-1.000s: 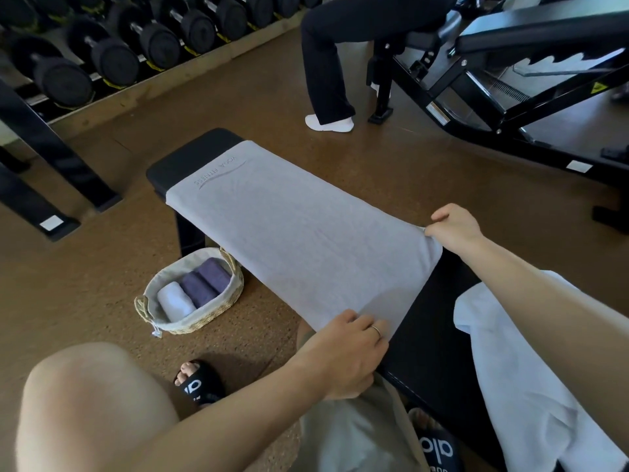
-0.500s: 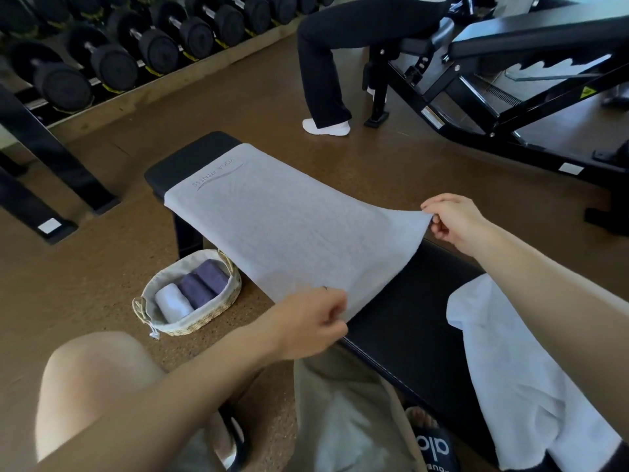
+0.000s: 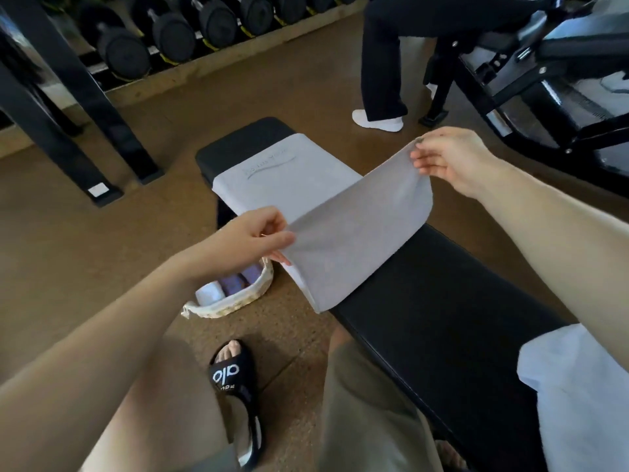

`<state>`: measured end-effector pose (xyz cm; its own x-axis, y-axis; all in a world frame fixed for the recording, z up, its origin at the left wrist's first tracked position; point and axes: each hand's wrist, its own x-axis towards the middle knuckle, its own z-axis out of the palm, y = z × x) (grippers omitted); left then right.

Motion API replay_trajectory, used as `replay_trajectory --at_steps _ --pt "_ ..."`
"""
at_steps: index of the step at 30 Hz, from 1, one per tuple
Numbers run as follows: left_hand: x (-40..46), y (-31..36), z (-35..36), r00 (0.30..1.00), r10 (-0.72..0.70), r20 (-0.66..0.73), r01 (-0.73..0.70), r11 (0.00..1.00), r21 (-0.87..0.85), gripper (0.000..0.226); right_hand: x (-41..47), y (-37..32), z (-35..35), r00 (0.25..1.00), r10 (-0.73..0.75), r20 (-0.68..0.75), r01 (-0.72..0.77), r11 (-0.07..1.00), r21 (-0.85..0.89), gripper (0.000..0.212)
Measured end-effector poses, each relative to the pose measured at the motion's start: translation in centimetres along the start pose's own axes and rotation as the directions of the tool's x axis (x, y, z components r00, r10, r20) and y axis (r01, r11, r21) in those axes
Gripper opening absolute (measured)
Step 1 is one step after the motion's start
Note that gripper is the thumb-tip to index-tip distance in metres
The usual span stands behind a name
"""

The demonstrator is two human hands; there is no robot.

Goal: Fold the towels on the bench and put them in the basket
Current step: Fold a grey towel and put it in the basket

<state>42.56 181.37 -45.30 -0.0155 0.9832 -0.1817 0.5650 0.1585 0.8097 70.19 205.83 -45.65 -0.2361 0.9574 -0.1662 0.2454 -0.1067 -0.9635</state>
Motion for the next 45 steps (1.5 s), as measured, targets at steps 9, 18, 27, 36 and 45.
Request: replay_trajectory --at_steps 9,18,27,36,45 --pt "4.6 -7.0 -7.9 0.963 -0.147 -0.225 0.114 0.981 -0.154 0.029 10.7 -1.8 10.6 0.996 -0.085 -0.004 0.082 0.971 -0.224 0.017" --pt "11.5 -13.7 -12.2 0.869 -0.335 -0.365 0.109 0.848 -0.519 0.012 20.2 -1.7 19.7 0.983 -0.181 0.035 0.176 0.862 -0.476 0.013" --pt "16.0 -20.1 -11.8 0.708 -0.436 -0.556 0.282 0.896 -0.344 0.013 25.5 2.4 24.7 0.970 -0.203 0.137 0.243 0.736 -0.631 0.016" --pt "16.0 -19.6 -10.0 0.650 -0.590 -0.479 0.291 0.775 -0.560 0.023 25.2 2.8 24.0 0.985 0.088 0.151 0.045 0.707 -0.706 0.047" --pt "12.2 -16.2 -3.9 0.796 -0.603 -0.060 0.418 0.618 -0.665 0.043 18.2 3.5 15.8 0.941 0.273 0.201 -0.038 0.674 -0.738 0.060"
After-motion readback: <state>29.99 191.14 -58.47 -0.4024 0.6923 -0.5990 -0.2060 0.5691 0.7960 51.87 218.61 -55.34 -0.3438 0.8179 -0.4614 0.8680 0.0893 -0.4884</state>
